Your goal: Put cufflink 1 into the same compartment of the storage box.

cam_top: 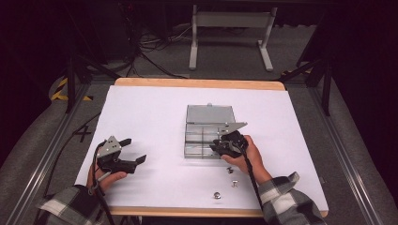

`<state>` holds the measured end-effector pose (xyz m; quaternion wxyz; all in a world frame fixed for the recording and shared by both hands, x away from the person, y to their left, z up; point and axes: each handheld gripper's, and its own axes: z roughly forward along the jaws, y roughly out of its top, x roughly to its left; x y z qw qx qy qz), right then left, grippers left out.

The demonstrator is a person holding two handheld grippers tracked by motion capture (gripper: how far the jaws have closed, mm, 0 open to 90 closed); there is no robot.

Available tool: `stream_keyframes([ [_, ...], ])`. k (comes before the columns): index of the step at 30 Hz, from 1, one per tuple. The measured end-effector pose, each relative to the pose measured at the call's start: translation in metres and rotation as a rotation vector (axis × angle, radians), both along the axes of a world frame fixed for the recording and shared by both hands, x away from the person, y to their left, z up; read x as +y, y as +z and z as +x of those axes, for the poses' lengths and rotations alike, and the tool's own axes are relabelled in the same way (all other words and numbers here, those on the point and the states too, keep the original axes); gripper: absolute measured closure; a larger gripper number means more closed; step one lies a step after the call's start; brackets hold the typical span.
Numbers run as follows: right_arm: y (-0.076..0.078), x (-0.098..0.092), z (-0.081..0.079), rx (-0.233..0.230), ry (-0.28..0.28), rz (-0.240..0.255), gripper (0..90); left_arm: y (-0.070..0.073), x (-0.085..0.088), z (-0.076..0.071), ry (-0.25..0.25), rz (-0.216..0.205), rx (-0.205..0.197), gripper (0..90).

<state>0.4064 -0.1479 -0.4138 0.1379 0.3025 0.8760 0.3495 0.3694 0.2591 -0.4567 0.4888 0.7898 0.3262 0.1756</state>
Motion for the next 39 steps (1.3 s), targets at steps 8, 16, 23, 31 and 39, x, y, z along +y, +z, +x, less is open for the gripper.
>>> stream_keyframes([
  [8, 0.002, 0.001, -0.002, -0.012, 0.003, 0.007, 73.5, 0.000, 0.000, 0.000, -0.002, -0.005, 0.002, 10.6],
  [16, 0.011, -0.005, -0.012, -0.039, 0.018, 0.037, 71.9, 0.000, 0.000, 0.000, -0.003, -0.003, -0.005, 10.6],
  [23, 0.030, -0.026, -0.045, -0.089, 0.047, 0.075, 67.4, 0.000, 0.000, -0.001, -0.008, 0.005, -0.004, 10.5],
  [31, 0.033, -0.048, -0.076, -0.092, 0.059, 0.108, 65.4, 0.000, -0.001, 0.000, -0.010, 0.007, -0.003, 10.5],
  [39, 0.020, -0.060, -0.107, -0.105, 0.108, 0.137, 64.8, 0.000, -0.001, 0.000, -0.019, 0.005, 0.006, 10.4],
])
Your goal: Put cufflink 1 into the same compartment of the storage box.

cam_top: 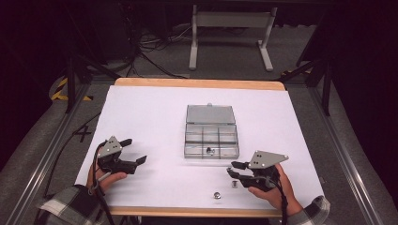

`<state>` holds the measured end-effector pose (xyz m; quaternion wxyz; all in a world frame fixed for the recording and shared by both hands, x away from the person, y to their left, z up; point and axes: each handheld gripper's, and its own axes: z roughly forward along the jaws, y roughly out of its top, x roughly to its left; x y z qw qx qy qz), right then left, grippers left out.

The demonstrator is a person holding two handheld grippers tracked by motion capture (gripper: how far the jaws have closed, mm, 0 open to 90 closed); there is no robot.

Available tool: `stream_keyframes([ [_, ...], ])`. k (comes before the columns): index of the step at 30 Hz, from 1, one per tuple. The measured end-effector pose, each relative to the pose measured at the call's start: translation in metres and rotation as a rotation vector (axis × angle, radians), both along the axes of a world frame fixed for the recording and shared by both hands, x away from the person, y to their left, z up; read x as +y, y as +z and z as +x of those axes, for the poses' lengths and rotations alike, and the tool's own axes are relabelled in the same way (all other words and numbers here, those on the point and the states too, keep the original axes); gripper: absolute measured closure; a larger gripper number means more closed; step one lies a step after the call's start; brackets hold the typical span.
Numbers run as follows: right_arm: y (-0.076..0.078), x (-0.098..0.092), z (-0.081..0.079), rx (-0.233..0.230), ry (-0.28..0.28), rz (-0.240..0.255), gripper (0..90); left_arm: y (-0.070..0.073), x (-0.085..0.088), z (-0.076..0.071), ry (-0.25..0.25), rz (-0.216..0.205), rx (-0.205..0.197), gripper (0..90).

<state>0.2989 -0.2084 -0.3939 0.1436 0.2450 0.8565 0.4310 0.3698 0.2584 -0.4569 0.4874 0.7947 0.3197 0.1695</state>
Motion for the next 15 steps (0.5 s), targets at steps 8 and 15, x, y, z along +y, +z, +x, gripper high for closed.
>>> stream_keyframes([
  [8, -0.016, 0.006, -0.016, 0.041, 0.073, -0.013, 63.7, 0.000, -0.001, 0.000, 0.001, 0.004, -0.001, 10.2],
  [15, -0.023, 0.019, -0.022, 0.070, 0.139, -0.038, 61.8, 0.000, 0.000, 0.000, -0.003, 0.005, -0.002, 9.9],
])
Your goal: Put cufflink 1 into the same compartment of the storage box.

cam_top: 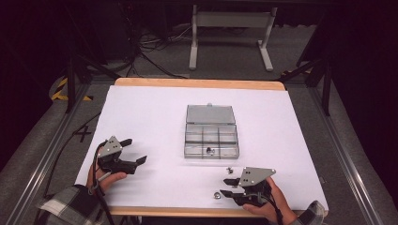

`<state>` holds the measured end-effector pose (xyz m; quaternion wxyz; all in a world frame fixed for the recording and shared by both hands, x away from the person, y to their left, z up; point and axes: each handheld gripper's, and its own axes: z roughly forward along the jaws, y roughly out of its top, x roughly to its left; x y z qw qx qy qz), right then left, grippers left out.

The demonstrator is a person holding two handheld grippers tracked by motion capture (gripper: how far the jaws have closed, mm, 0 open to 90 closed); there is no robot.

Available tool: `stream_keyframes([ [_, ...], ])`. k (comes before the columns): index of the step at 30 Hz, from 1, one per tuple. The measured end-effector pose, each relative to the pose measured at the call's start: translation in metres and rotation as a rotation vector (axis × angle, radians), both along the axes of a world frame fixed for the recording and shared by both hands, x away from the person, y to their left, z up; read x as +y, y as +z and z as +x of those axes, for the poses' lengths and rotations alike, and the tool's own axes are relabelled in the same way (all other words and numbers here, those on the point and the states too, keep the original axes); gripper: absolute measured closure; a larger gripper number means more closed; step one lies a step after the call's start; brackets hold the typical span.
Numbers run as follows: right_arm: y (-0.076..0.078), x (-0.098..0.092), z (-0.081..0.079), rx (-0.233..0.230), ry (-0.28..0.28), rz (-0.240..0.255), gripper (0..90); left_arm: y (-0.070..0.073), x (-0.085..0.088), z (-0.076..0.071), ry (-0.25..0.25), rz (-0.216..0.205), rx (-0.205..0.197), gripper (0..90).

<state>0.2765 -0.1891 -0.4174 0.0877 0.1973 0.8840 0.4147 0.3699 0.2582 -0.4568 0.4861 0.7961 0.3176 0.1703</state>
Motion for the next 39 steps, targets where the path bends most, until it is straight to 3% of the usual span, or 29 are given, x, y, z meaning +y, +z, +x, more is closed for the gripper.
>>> stream_keyframes([
  [3, 0.000, 0.001, 0.001, 0.013, 0.010, 0.017, 61.5, 0.000, 0.000, 0.000, 0.003, -0.002, -0.003, 9.9],
  [13, -0.006, 0.013, -0.001, 0.033, 0.065, -0.013, 60.2, 0.000, -0.001, 0.000, 0.002, 0.005, -0.001, 9.9],
  [19, -0.013, 0.018, 0.001, 0.048, 0.082, -0.042, 64.7, 0.000, -0.001, 0.000, 0.002, 0.010, -0.004, 10.0],
  [27, -0.022, 0.021, 0.004, 0.059, 0.079, -0.080, 65.0, 0.000, -0.001, 0.000, 0.001, 0.011, -0.003, 10.0],
  [32, -0.025, 0.024, 0.007, 0.079, 0.076, -0.078, 66.7, 0.000, -0.001, 0.000, -0.001, 0.017, -0.003, 10.3],
  [39, -0.026, 0.026, 0.006, 0.061, 0.073, -0.096, 68.9, 0.000, -0.001, 0.000, -0.003, 0.023, -0.008, 10.3],
])
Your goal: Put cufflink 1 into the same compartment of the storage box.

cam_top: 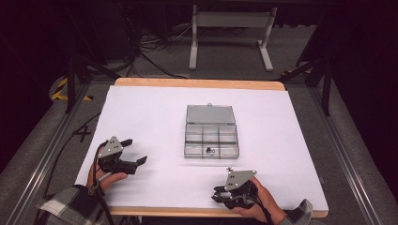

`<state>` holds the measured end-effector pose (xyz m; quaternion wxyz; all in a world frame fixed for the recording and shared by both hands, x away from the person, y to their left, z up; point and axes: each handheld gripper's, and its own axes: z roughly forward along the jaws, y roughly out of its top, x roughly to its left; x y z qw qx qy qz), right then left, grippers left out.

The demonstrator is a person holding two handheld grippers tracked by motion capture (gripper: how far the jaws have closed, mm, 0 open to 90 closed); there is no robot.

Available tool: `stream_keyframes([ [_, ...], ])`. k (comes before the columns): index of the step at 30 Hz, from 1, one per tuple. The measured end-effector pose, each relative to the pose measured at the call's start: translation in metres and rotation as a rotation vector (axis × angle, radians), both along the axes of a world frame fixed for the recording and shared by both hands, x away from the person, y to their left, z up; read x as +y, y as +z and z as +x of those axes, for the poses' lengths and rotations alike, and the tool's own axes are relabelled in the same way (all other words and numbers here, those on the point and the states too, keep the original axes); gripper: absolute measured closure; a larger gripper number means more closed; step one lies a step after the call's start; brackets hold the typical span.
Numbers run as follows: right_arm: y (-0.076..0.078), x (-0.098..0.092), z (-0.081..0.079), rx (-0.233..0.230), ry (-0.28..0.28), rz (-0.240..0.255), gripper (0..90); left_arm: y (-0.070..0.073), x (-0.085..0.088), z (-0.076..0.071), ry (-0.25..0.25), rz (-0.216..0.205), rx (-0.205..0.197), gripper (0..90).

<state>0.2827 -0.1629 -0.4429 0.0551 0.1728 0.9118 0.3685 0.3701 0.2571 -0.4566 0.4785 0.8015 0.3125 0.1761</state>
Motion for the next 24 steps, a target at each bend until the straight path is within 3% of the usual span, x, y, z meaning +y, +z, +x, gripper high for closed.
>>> stream_keyframes([
  [5, 0.0035, -0.0036, 0.0018, 0.001, -0.010, 0.019, 80.2, -0.0001, -0.0001, -0.0002, 0.002, -0.005, 0.005, 10.3],
  [16, 0.0077, -0.0034, -0.0012, -0.040, -0.012, 0.009, 83.7, -0.0002, -0.0008, 0.0000, -0.002, -0.002, 0.009, 10.3],
  [24, 0.0100, -0.0039, -0.0015, -0.041, -0.004, 0.004, 83.8, -0.0003, -0.0006, 0.0002, -0.003, -0.005, 0.009, 10.3],
])
